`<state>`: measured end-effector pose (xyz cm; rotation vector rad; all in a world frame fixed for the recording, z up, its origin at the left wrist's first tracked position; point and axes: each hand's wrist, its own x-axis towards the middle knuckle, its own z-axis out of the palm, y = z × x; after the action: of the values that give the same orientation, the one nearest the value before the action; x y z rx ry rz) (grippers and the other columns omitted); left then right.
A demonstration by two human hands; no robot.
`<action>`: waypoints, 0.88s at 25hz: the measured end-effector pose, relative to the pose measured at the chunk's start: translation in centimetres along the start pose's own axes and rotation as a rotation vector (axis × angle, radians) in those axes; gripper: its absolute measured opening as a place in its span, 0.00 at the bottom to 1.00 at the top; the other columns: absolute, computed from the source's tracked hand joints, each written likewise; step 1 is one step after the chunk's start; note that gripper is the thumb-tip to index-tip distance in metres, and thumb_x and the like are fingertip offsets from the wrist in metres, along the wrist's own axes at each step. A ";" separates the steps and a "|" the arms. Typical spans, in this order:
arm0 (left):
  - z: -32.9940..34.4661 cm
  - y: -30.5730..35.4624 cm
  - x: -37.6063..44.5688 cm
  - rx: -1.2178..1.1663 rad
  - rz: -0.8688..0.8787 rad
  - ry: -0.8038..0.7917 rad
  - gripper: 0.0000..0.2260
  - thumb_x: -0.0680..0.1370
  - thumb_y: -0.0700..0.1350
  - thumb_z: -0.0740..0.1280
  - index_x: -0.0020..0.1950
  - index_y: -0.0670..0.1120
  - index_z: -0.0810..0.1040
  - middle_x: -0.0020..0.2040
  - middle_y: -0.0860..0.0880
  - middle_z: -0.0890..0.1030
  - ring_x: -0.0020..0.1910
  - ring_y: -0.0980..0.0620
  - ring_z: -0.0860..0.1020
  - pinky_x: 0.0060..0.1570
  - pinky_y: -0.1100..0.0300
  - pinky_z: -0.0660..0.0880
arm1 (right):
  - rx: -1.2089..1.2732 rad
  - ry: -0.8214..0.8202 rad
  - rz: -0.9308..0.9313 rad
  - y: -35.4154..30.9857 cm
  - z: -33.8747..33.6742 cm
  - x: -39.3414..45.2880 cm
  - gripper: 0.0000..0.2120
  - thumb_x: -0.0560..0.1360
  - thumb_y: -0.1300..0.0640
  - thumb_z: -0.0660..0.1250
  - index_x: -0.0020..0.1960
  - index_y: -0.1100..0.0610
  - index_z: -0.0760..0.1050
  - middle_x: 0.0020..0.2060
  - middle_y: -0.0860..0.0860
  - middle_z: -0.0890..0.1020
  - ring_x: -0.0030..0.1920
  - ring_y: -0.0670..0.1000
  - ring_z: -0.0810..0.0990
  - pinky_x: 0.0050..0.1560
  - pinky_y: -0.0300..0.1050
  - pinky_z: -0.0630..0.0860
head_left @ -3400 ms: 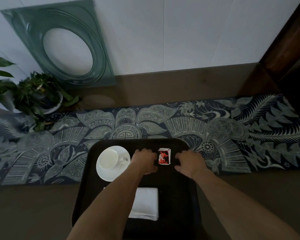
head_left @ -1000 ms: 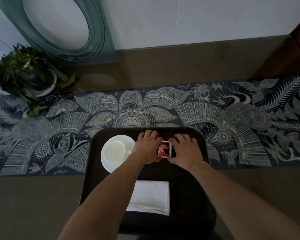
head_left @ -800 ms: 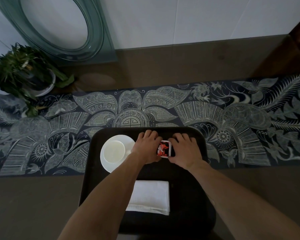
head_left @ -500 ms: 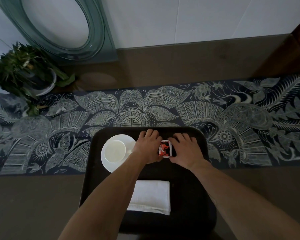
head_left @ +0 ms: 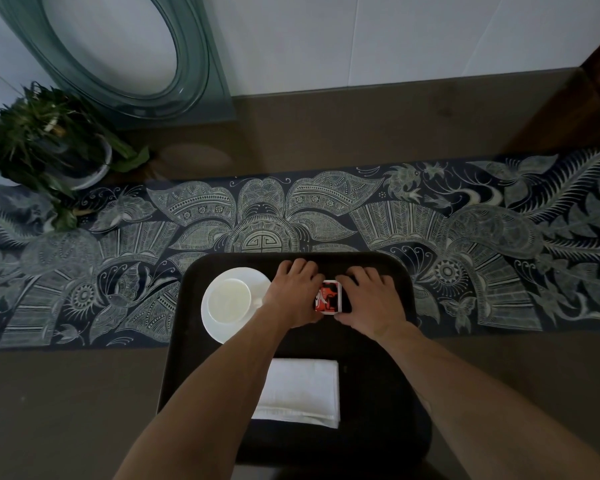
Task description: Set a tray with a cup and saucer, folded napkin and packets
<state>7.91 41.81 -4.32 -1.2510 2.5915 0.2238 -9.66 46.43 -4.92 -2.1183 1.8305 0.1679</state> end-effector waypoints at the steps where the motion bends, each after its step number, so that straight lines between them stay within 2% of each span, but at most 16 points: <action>1: 0.0 0.0 0.0 -0.003 -0.001 -0.002 0.31 0.67 0.62 0.70 0.66 0.49 0.72 0.62 0.47 0.72 0.63 0.45 0.67 0.65 0.47 0.63 | -0.001 0.001 0.003 0.0 0.0 -0.1 0.34 0.68 0.38 0.69 0.70 0.48 0.65 0.66 0.51 0.69 0.67 0.55 0.66 0.64 0.56 0.65; 14: 0.3 0.1 -0.2 -0.011 -0.024 0.001 0.33 0.68 0.62 0.70 0.69 0.49 0.69 0.65 0.47 0.71 0.65 0.45 0.67 0.67 0.47 0.61 | 0.023 -0.018 0.034 -0.2 0.1 -0.1 0.36 0.69 0.39 0.70 0.73 0.47 0.61 0.67 0.51 0.68 0.67 0.55 0.66 0.64 0.56 0.65; 19: -0.1 0.5 -0.8 -0.045 -0.073 -0.027 0.41 0.68 0.62 0.71 0.75 0.47 0.61 0.68 0.46 0.69 0.68 0.44 0.65 0.72 0.47 0.58 | 0.045 -0.068 0.087 -0.4 -0.5 -0.6 0.41 0.70 0.40 0.71 0.76 0.50 0.56 0.71 0.52 0.65 0.70 0.56 0.64 0.67 0.57 0.65; 22: -0.6 1.4 -2.2 -0.049 -0.110 0.033 0.34 0.71 0.61 0.68 0.73 0.47 0.65 0.66 0.46 0.71 0.66 0.45 0.67 0.72 0.49 0.58 | 0.004 -0.109 0.112 -0.6 -1.1 -1.8 0.35 0.73 0.40 0.67 0.74 0.52 0.60 0.70 0.53 0.67 0.70 0.56 0.65 0.67 0.57 0.65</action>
<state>7.99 44.15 -3.02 -1.4208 2.5500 0.2493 -9.55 47.88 -3.28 -1.9645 1.8843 0.3002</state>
